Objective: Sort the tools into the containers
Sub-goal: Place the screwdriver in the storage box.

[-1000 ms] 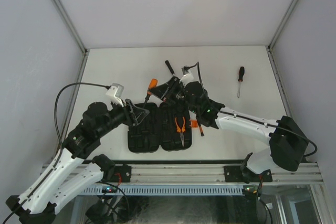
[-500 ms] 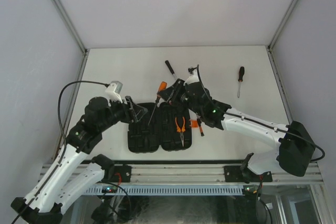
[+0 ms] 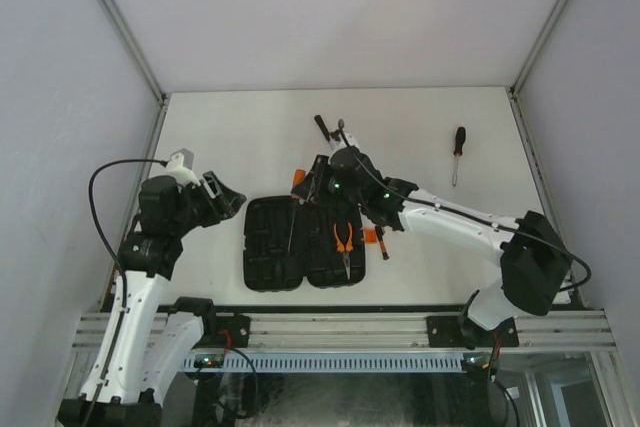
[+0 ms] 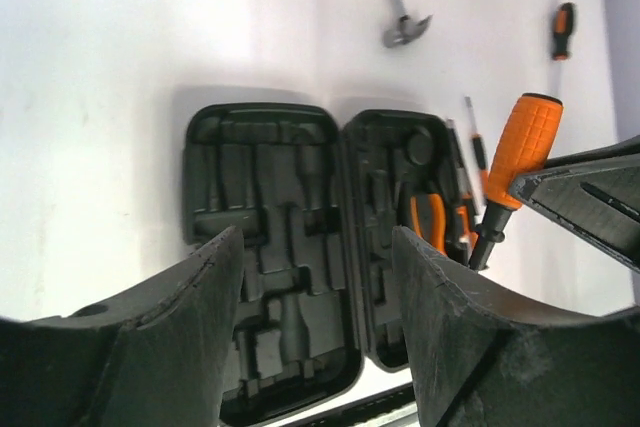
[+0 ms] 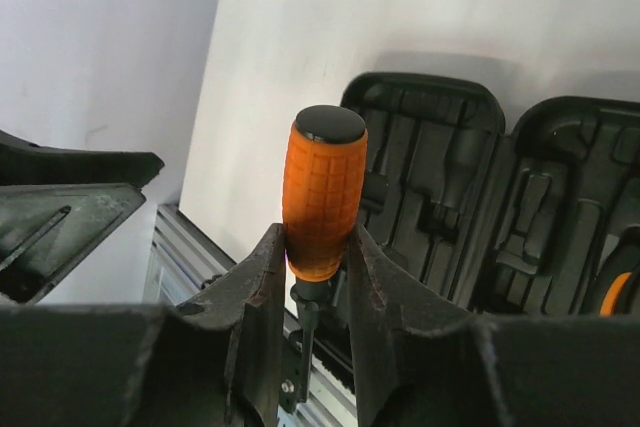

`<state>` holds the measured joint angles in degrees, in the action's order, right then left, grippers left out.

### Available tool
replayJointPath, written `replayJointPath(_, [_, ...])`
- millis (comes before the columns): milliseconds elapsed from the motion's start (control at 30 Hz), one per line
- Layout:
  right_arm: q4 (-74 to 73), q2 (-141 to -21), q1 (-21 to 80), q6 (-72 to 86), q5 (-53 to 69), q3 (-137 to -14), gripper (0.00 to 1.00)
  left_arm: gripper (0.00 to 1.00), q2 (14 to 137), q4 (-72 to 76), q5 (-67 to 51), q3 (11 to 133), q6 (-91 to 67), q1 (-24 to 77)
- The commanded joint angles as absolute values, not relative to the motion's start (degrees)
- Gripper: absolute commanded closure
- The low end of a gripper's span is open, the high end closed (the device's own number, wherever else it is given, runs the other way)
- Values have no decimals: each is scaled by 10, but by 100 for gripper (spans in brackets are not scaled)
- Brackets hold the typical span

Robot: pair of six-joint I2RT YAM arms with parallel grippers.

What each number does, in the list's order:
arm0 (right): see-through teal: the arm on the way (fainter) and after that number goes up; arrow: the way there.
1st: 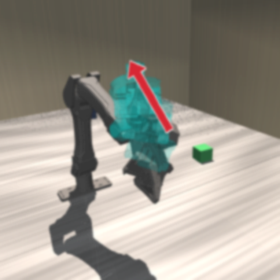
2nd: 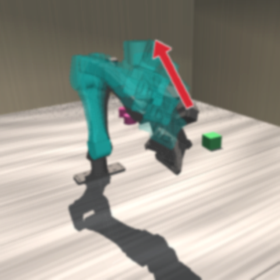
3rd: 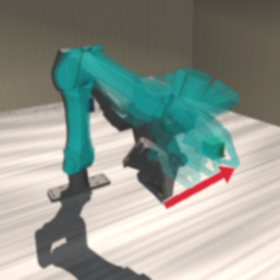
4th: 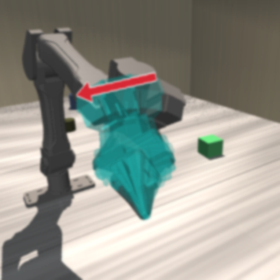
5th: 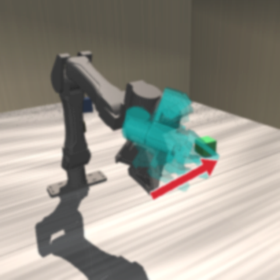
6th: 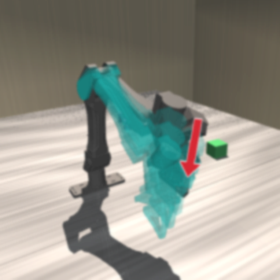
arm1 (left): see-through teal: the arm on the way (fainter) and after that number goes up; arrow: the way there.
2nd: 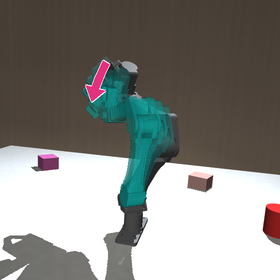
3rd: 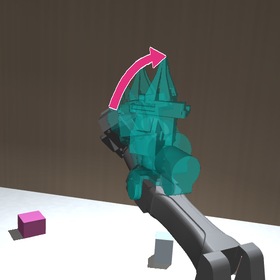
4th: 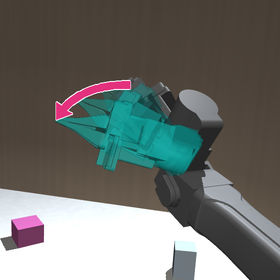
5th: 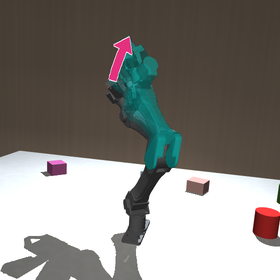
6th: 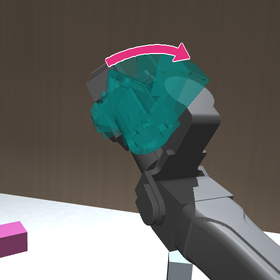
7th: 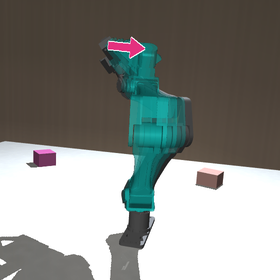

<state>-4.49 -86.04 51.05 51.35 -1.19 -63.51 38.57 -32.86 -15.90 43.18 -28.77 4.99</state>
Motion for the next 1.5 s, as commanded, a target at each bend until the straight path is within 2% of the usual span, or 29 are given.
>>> replayJointPath(0, [-74, -907, 504, 496, 34, -688, 88, 35, 394, -387, -104, 480, -225, 39])
replayJointPath(133, [-105, -956, 505, 483, 46, -731, 89, 34, 381, -408, -49, 481, -195, 40])
replayJointPath(367, [-131, -1022, 505, 472, 56, -771, 89, 34, 367, -404, -27, 459, -203, 41])
replayJointPath(700, [-175, -1076, 505, 461, 14, -807, 89, 34, 390, -390, -36, 449, -206, 50])
replayJointPath(900, [-249, -1124, 510, 445, -17, -875, 88, 34, 389, -388, -36, 448, -207, 50])
replayJointPath(1467, [-307, -1199, 519, 448, -55, -963, 85, 35, 399, -386, -38, 447, -207, 50])
